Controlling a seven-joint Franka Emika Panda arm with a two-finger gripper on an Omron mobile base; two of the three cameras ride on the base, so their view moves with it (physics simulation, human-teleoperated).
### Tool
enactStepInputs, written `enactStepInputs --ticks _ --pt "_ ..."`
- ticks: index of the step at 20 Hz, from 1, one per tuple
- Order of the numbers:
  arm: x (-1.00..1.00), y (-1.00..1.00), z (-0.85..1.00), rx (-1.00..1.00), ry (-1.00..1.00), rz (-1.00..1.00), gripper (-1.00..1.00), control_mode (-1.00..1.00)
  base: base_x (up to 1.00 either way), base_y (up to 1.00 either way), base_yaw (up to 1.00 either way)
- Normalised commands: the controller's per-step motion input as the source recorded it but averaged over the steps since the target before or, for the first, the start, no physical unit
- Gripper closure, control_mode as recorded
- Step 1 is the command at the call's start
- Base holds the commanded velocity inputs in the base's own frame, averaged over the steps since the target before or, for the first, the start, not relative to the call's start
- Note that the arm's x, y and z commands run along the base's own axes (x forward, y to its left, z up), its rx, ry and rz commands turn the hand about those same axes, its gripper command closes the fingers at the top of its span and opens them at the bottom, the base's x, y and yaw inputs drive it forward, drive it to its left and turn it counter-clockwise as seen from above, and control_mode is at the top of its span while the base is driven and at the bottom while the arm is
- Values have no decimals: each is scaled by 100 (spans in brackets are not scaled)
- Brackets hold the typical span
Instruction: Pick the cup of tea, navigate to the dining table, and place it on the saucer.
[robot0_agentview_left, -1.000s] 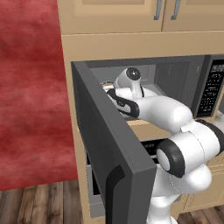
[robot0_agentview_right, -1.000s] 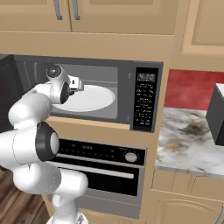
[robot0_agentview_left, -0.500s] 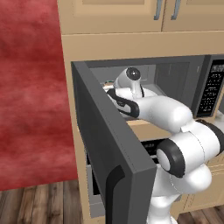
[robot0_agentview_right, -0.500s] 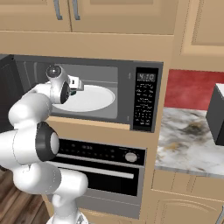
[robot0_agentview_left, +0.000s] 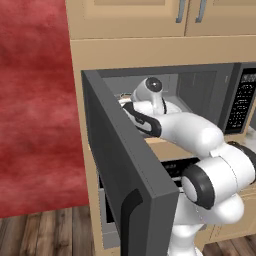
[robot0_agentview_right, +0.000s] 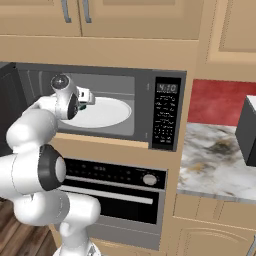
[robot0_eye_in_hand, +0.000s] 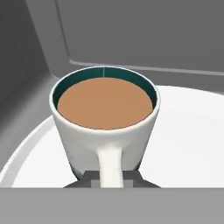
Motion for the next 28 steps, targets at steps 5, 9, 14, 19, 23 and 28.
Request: enactStepInputs --ticks 5,9,14,19,23,28 --pt "-98 -33 0 4 -3 0 100 -100 0 0 0" --pt "-100 -40 7 7 -5 0 100 -100 0 0 0" --pt "-95 -36 47 1 -2 0 100 -100 0 0 0" --pt "-89 -33 69 0 0 0 100 -100 0 0 0" --pt "-88 -29 65 0 0 0 100 -100 0 0 0" --pt "-73 -32 51 0 0 0 100 -100 0 0 0"
